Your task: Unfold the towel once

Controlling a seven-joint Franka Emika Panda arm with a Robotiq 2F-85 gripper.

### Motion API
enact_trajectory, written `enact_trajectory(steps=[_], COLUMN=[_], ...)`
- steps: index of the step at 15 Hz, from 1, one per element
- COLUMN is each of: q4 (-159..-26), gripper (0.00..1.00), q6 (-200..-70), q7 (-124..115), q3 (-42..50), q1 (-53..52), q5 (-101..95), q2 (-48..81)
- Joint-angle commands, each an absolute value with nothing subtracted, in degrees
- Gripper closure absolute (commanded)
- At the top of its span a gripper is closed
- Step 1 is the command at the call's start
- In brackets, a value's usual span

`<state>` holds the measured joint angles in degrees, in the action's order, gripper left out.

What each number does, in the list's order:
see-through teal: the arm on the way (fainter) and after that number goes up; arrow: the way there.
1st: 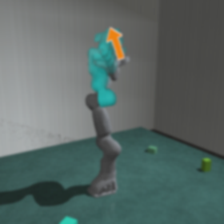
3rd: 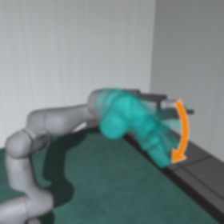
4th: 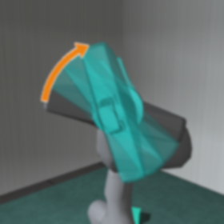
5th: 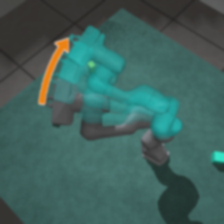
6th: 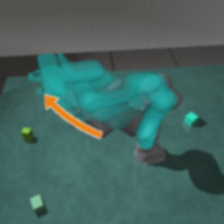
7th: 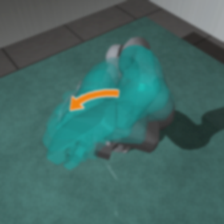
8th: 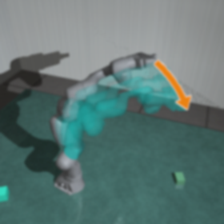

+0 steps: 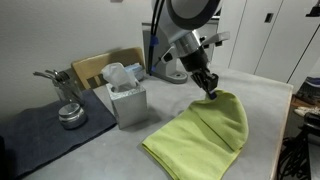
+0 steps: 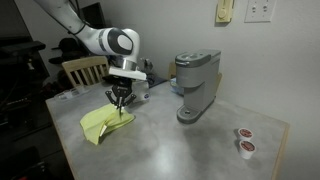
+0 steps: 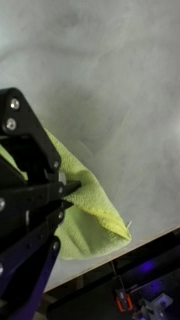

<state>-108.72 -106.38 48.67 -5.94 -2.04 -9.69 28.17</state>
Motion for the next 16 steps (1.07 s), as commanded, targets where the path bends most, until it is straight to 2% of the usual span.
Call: enact_trajectory(steps=[1, 16], q4=[-108.80, -107.91], gripper=[0.99, 0.99], q6=[-106.31, -105.21], q7=[48.06, 37.89], q3=[-5.90, -4.05], q1=[-0.82, 0.07], q5=[-9.23, -10.96], q2=[28.13, 29.03])
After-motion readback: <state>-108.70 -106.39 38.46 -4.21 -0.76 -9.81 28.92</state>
